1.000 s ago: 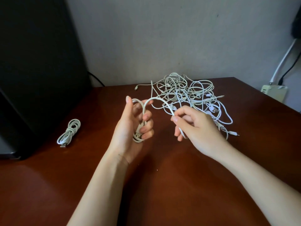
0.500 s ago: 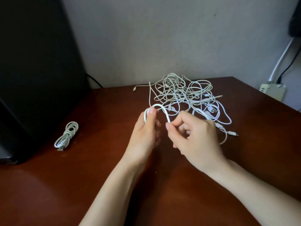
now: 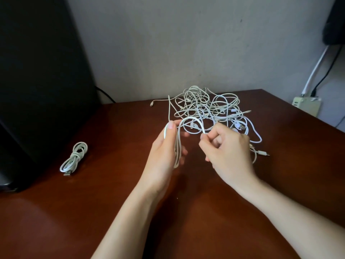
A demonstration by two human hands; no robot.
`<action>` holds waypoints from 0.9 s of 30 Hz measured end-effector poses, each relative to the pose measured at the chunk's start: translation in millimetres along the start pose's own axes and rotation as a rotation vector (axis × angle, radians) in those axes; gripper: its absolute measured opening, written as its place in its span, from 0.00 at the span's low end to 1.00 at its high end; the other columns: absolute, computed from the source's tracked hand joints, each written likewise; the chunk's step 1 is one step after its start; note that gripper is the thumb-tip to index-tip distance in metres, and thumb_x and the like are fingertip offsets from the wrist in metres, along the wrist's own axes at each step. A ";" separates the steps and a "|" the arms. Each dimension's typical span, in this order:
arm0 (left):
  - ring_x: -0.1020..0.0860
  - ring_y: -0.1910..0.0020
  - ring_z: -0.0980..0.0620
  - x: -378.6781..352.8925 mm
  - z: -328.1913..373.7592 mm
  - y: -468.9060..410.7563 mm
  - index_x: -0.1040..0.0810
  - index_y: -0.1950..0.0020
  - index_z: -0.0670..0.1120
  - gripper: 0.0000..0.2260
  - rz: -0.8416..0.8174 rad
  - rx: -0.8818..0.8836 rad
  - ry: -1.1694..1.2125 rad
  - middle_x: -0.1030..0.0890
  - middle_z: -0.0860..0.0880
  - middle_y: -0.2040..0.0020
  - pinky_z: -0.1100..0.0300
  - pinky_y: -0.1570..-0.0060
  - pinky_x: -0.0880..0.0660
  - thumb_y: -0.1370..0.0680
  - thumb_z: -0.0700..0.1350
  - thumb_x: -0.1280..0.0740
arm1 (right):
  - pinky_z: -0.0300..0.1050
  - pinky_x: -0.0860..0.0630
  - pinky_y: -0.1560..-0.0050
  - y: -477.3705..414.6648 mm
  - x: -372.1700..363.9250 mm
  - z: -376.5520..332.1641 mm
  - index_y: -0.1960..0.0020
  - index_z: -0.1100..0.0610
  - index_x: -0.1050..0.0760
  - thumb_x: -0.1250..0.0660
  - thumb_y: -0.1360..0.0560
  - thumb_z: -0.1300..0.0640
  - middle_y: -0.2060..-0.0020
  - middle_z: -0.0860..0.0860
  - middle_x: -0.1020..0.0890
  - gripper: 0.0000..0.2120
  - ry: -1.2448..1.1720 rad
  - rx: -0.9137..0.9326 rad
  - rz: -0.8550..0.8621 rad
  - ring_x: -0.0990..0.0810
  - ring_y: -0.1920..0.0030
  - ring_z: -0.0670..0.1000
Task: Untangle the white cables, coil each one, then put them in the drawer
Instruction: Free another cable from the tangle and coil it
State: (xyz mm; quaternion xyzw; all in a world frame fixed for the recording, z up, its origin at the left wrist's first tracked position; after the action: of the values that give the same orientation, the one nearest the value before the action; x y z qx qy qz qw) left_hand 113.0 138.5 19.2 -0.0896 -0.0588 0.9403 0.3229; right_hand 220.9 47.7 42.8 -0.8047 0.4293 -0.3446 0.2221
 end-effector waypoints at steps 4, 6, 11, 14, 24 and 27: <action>0.29 0.64 0.50 0.8 -4.6 1.2 0.21 0.54 0.57 0.15 -0.001 -0.008 -0.030 0.22 0.45 0.58 0.53 0.63 0.34 0.21 0.62 0.43 | 0.40 0.29 0.68 5.5 -5.5 -9.6 0.68 0.60 0.30 0.34 0.28 0.56 0.81 0.50 0.26 0.12 -0.010 0.137 -0.019 0.27 0.79 0.50; 0.30 0.62 0.45 -2.9 -7.0 1.9 0.22 0.54 0.48 0.20 -0.040 -0.010 -0.023 0.25 0.40 0.60 0.48 0.60 0.33 0.24 0.64 0.42 | 0.40 0.29 0.69 9.7 -8.8 -15.9 0.66 0.59 0.31 0.36 0.27 0.54 0.80 0.50 0.26 0.12 -0.029 0.203 -0.049 0.27 0.79 0.49; 0.31 0.60 0.46 -12.1 -9.8 3.7 0.33 0.52 0.37 0.26 -0.113 0.014 -0.035 0.28 0.43 0.59 0.49 0.58 0.32 0.23 0.63 0.42 | 0.40 0.33 0.73 18.5 -19.6 -27.3 0.63 0.57 0.31 0.38 0.25 0.55 0.78 0.49 0.28 0.09 -0.027 0.326 -0.157 0.32 0.75 0.49; 0.32 0.62 0.47 -13.8 -9.1 5.9 0.30 0.52 0.43 0.21 -0.108 0.028 -0.010 0.29 0.43 0.62 0.54 0.63 0.33 0.21 0.62 0.43 | 0.42 0.32 0.73 21.3 -24.8 -30.2 0.62 0.56 0.32 0.39 0.25 0.56 0.77 0.46 0.31 0.08 -0.033 0.356 -0.226 0.36 0.74 0.47; 0.25 0.67 0.54 10.8 -11.9 -4.3 0.23 0.44 0.45 0.18 0.098 0.088 0.081 0.22 0.53 0.68 0.62 0.68 0.28 0.18 0.55 0.46 | 0.45 0.26 0.72 35.9 -32.9 -48.3 0.55 0.59 0.21 0.40 0.25 0.55 0.69 0.50 0.21 0.10 0.185 0.582 -0.310 0.23 0.70 0.52; 0.26 0.69 0.55 17.7 -9.7 -5.5 0.23 0.41 0.43 0.21 0.133 0.083 0.109 0.22 0.50 0.66 0.62 0.69 0.29 0.17 0.55 0.49 | 0.48 0.22 0.67 36.1 -31.1 -51.7 0.54 0.60 0.19 0.38 0.25 0.57 0.66 0.52 0.19 0.10 0.186 0.641 -0.278 0.20 0.64 0.52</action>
State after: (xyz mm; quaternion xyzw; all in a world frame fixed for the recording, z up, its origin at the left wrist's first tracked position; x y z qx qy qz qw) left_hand 104.6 154.2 8.3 -0.1307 0.0041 0.9550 0.2662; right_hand 150.6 51.5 42.2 -0.7102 0.2044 -0.5603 0.3740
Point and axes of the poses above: each hand's wrist, its own y-axis away from the middle knuckle, its own x-axis out of the back of the hand, z = x × y, the point moved 7 cm from there along -y, towards the middle knuckle
